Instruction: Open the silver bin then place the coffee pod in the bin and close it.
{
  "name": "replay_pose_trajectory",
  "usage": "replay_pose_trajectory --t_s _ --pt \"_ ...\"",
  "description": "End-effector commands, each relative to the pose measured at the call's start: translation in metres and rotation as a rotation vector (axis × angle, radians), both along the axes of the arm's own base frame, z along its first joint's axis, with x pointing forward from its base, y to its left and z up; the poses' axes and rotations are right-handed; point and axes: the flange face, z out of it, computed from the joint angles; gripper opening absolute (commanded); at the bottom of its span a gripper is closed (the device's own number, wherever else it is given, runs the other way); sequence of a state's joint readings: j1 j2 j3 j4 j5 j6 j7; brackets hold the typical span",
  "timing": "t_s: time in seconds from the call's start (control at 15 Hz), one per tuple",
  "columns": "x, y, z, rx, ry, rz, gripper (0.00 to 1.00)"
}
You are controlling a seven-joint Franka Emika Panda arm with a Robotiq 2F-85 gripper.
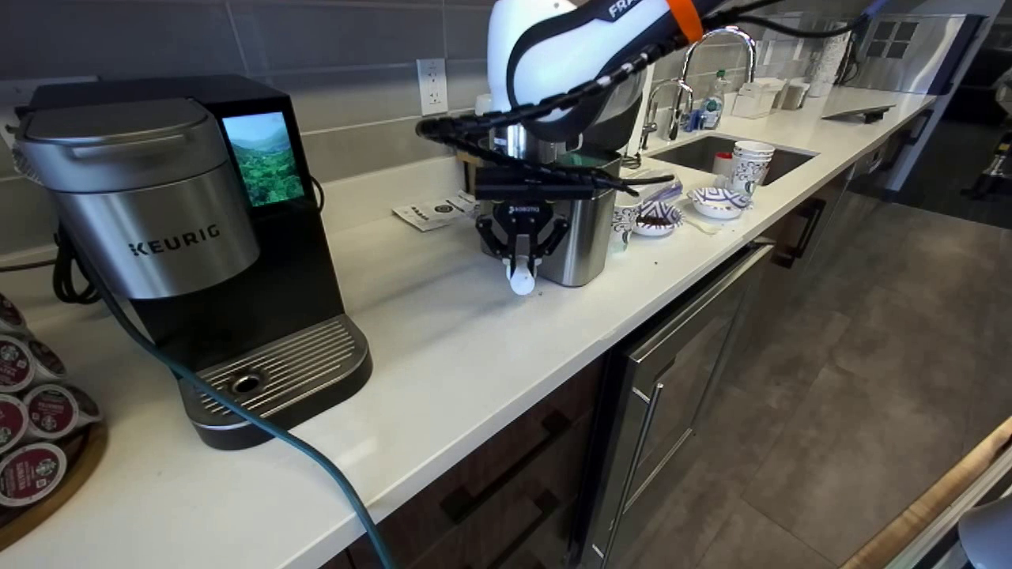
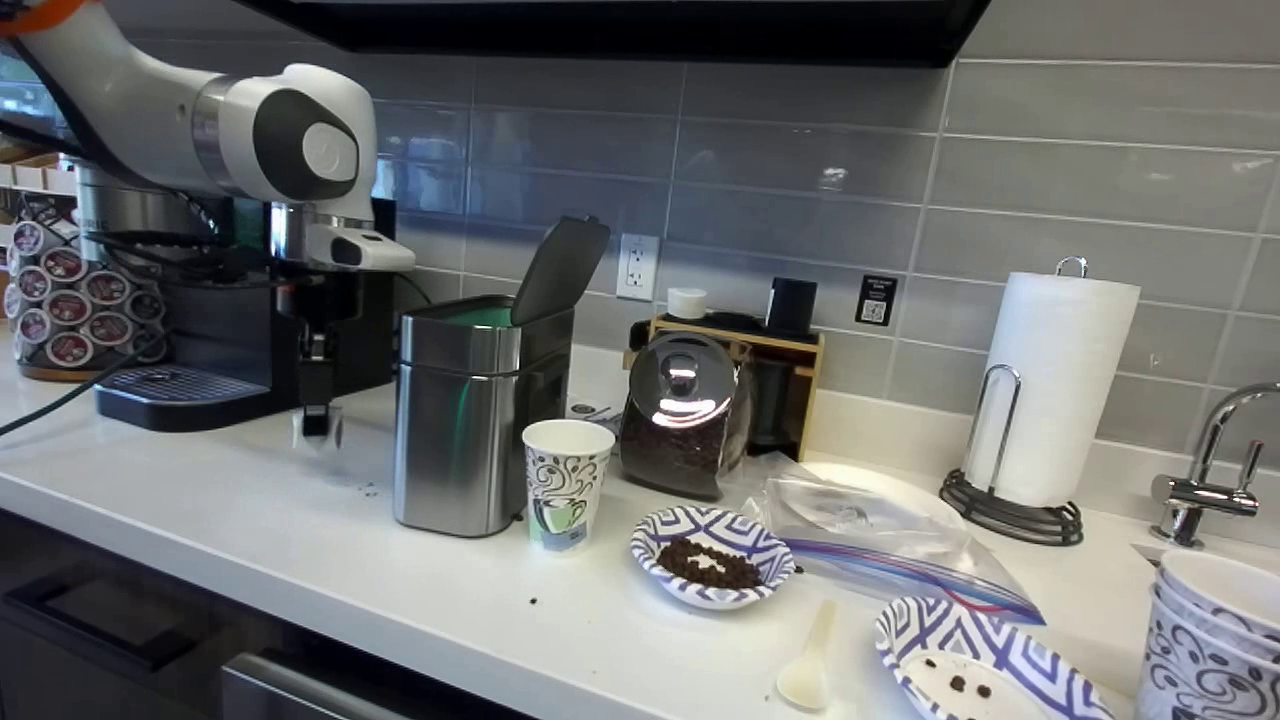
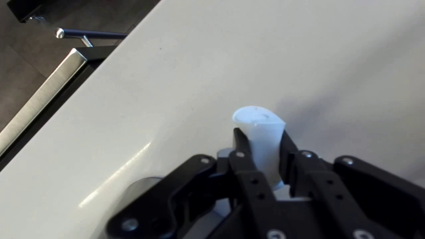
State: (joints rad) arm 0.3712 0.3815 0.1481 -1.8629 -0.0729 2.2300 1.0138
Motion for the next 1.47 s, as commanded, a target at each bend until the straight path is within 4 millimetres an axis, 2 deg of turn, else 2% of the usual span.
replay_pose_trajectory --t_s 0.0,0.2,0.47,0.67,0.87,1.07,1.27,1.33,1.4 --pt "-0.012 -0.002 0.051 0.003 -0.025 0.001 0.06" --pt "-0.018 -0.005 0.094 -0.021 -0.07 0.009 0.06" --pt "-0.023 -0.019 0.145 -0.075 -0.144 0.016 0.06" --pt "-0.016 -0.035 0.179 -0.116 -0.222 0.023 0.06" --pt "-0.005 -0.05 0.204 -0.143 -0.294 0.015 0.06" --pt "0.008 -0.066 0.217 -0.175 -0.334 0.004 0.06" --pt "0.024 -0.078 0.218 -0.188 -0.343 0.001 0.06" --pt "0.029 -0.081 0.216 -0.195 -0.349 0.007 0.14" --pt "0.035 -0.083 0.213 -0.199 -0.351 0.006 0.15"
